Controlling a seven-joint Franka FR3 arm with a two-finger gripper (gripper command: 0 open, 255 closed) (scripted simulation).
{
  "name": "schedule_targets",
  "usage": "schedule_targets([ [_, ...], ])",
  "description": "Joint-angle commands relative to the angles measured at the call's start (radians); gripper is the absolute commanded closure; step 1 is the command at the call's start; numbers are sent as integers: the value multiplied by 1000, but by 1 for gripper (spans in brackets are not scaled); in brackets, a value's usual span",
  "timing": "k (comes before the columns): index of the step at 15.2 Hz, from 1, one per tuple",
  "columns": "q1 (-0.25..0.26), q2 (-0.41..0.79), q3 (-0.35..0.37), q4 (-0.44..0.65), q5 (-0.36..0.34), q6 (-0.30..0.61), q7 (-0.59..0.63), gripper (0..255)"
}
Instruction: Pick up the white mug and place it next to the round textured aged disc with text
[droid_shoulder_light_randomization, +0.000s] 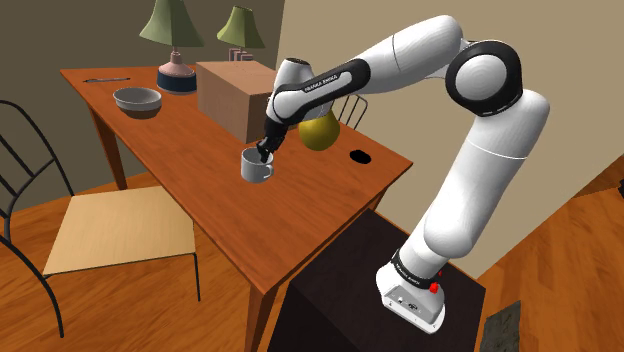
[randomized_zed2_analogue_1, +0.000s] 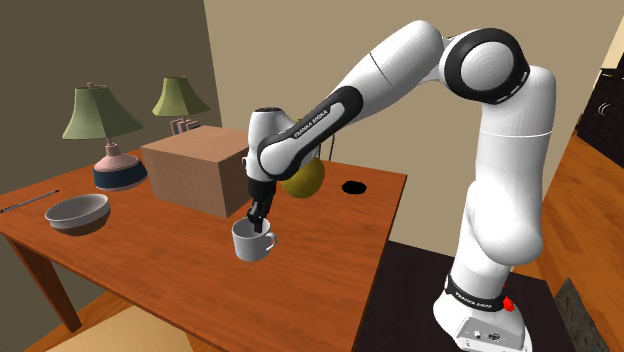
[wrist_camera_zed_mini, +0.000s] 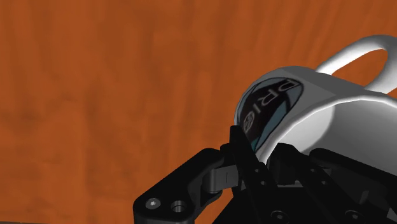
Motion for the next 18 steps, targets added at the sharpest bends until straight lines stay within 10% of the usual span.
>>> schedule_targets([
  [1,-1,-16,-1,10,-1,-26,0,255],
  [18,-4,-119,-4,125,-12,-244,20,255],
])
